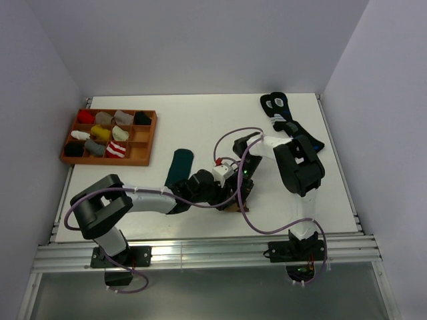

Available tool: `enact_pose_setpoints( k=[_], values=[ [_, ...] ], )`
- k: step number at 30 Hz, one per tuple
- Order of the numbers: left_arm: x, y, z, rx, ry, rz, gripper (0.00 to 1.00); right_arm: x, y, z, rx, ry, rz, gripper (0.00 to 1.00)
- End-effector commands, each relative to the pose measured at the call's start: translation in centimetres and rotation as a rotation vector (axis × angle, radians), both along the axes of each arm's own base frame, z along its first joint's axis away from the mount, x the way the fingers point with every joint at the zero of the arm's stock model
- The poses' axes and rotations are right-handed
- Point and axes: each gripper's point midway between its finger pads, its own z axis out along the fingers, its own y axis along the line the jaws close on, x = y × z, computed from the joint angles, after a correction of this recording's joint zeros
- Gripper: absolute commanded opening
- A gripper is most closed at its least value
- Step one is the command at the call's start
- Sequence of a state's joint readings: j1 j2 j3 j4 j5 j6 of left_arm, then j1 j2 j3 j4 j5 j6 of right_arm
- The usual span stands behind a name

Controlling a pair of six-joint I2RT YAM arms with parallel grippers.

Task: Roll the socks
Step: Roll the sock at the center of the board.

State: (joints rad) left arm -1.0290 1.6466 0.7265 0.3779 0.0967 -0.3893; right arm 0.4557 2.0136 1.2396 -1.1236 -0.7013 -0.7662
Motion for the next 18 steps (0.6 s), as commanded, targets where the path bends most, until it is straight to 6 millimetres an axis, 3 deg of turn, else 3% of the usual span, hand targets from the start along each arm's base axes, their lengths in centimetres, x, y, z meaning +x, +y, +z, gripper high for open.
enact_pose_setpoints(
  k=[1,12,18],
  values=[
    [-0.8,-0.5,0.1,-0.042,0.003,-0.042,0.53,2.8,-1.2,-2.4,-0.068,-0.122,0.048,0.08],
    [-2.0,-1.1,-1.0,-0.147,0.078,-0.049,0.53,2.8,-1.1,-2.6,-0.076,-0.121,0.032,0.09],
    [-2.9,-1.0,-2.2,-0.179,0.149,-0.043,0.42,3.1,-1.2,-2.8,-0.083,-0.146,0.017,0.09]
  ],
)
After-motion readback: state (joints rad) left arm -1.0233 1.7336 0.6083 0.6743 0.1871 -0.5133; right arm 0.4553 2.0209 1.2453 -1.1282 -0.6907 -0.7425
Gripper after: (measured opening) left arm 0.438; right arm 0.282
